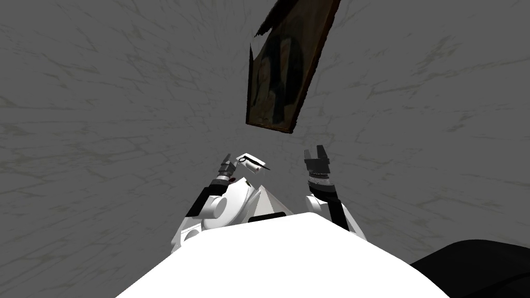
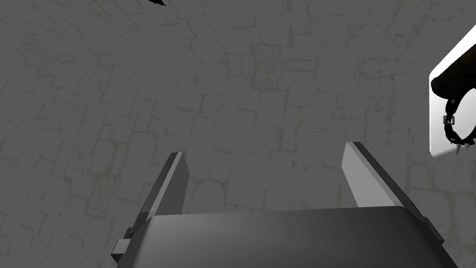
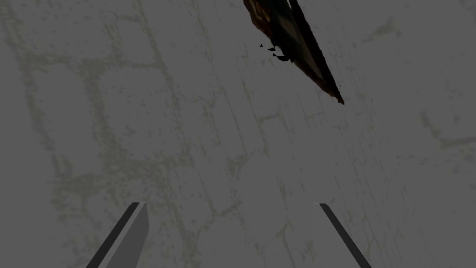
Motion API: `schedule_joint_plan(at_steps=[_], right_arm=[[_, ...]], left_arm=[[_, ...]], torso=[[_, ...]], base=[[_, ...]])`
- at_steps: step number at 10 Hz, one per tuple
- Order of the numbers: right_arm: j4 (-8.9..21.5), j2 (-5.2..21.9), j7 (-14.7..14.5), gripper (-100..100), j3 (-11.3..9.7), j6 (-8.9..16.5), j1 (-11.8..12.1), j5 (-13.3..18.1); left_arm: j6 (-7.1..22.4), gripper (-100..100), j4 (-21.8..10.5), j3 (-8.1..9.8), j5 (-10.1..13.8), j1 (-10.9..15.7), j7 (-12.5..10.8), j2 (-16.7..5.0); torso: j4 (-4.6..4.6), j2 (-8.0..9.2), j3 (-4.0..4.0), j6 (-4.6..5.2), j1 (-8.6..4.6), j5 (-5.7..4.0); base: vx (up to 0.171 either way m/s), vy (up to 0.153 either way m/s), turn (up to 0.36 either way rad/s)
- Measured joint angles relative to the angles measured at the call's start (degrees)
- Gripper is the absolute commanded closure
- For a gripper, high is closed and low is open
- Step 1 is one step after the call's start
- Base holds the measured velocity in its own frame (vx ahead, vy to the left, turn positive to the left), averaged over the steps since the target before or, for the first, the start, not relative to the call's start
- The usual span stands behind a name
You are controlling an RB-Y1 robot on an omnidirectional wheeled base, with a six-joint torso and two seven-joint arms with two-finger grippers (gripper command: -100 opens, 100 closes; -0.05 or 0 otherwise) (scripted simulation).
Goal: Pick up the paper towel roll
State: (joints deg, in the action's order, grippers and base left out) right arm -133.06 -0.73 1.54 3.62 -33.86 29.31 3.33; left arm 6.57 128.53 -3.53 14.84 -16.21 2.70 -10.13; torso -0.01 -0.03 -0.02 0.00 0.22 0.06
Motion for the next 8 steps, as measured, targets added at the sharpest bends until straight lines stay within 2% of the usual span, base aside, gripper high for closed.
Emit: schedule_joint_plan(at_steps=[8], right_arm=[[0.0, 0.0, 0.0, 0, 0.0, 0.0, 0.0, 0.0]], left_arm=[[12.02, -100, -0.03, -0.24, 2.95, 3.89, -0.08, -0.8]], torso=[[0.0, 0.0, 0.0, -0.01, -0.11, -0.02]], base=[[0.005, 0.047, -0.029]])
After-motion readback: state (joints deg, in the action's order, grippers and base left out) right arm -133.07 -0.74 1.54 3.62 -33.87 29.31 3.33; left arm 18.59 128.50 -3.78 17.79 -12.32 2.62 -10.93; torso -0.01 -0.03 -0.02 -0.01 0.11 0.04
